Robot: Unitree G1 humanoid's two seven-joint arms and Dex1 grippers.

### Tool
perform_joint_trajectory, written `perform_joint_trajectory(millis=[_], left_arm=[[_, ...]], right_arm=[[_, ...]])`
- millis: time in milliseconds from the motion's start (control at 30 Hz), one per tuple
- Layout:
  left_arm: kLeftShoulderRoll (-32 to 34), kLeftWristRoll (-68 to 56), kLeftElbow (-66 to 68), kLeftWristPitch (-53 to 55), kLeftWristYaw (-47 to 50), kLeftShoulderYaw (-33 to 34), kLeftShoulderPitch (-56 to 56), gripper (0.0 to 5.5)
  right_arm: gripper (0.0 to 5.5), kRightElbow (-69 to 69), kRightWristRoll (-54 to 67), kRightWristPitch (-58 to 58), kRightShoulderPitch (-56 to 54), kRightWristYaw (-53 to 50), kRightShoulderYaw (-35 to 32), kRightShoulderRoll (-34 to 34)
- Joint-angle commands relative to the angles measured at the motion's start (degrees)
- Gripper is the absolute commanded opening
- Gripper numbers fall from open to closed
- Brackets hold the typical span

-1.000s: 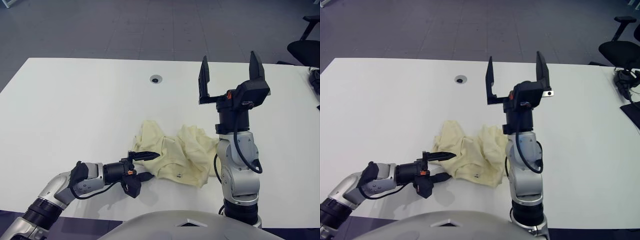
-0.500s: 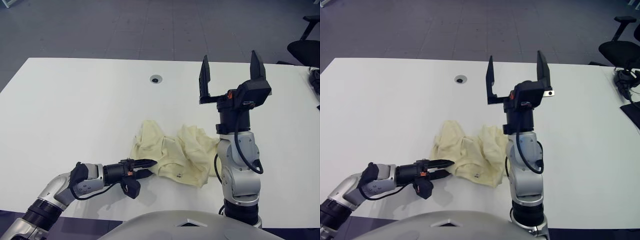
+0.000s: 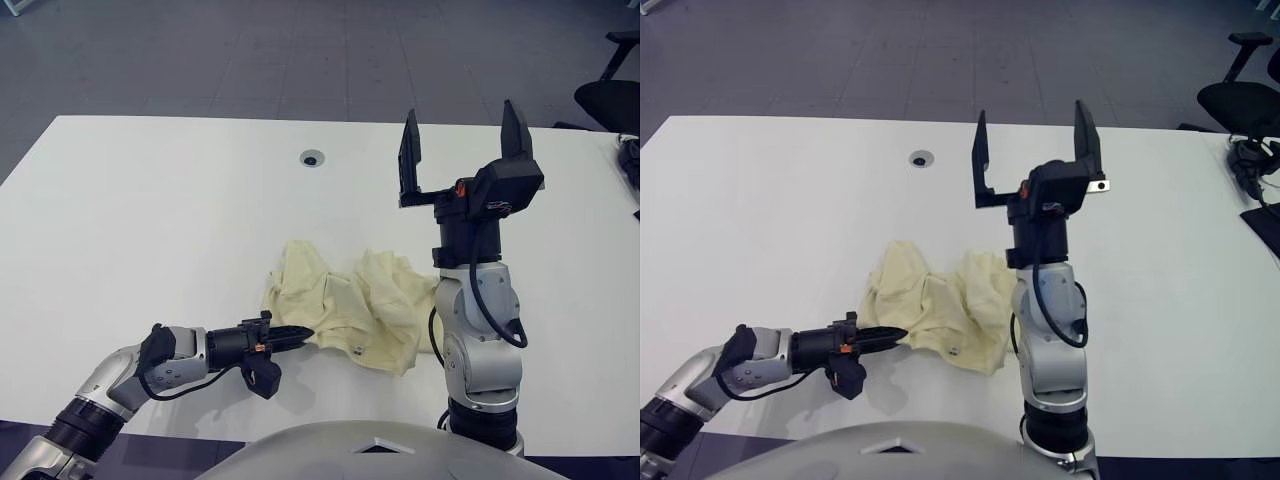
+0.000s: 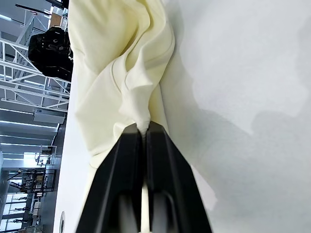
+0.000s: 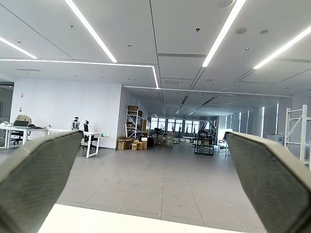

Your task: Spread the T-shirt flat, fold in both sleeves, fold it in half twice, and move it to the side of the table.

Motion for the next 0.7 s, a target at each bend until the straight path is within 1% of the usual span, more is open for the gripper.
perform_joint_trajectory(millis=[33,100,133,200,267,333,367,433,500,600,700], left_arm=[[-0.5,-0.7,-1.4,2.1,-1.0,-0.4,2.3,0.03],[-1.4,-0.5,-2.5,3.3,-0.9,-0.6,3.3,0.03],[-1.9,-0.6,-3.1,3.9,-0.8,-0.7,3.8,0.03],[-3.3,-0.5,-4.2,5.4,-0.4,-0.7,4.7,0.03],[-4.6,-0.7,-5.5,7.1,-0.2,-0.9,5.7,0.03],[-6.0,-0.9,-7.3,9.2,-0.3,-1.1,6.8,0.03],[-6.8,-0.6,-8.3,10.2,-0.3,-1.2,7.4,0.03],[-8.1,0.1,-10.7,11.7,-0.1,-1.5,8.3,0.03],[-9.0,0.4,-12.4,13.0,-0.4,-1.9,8.9,0.03],[-9.9,1.0,-13.9,14.9,-0.8,-2.4,9.4,0.03],[-10.2,0.8,-14.3,15.7,-1.5,-2.9,8.9,0.03]], right_arm=[[5.40,-0.5,1.3,1.8,-0.9,1.2,-1.1,-0.6],[5.40,-1.2,3.4,4.4,-1.2,2.8,-2.8,-1.6],[5.40,-2.1,4.8,7.9,-1.5,4.5,-3.8,-2.8],[5.40,-3.8,5.8,14.1,-2.1,9.1,-5.6,-7.8],[5.40,-6.0,6.8,18.1,-1.7,17.1,-7.8,-16.9],[5.40,-8.3,10.8,19.2,0.3,27.4,-12.7,-27.1],[5.40,-8.6,12.4,18.5,1.3,31.5,-15.0,-31.1],[5.40,-8.7,13.7,12.1,6.3,42.7,-20.3,-41.5],[5.40,-9.9,15.5,6.1,11.3,52.4,-25.2,-48.8],[5.40,-13.3,20.2,1.6,17.7,65.0,-31.5,-56.0],[5.40,-15.2,20.3,-3.6,22.0,73.7,-34.3,-61.1]])
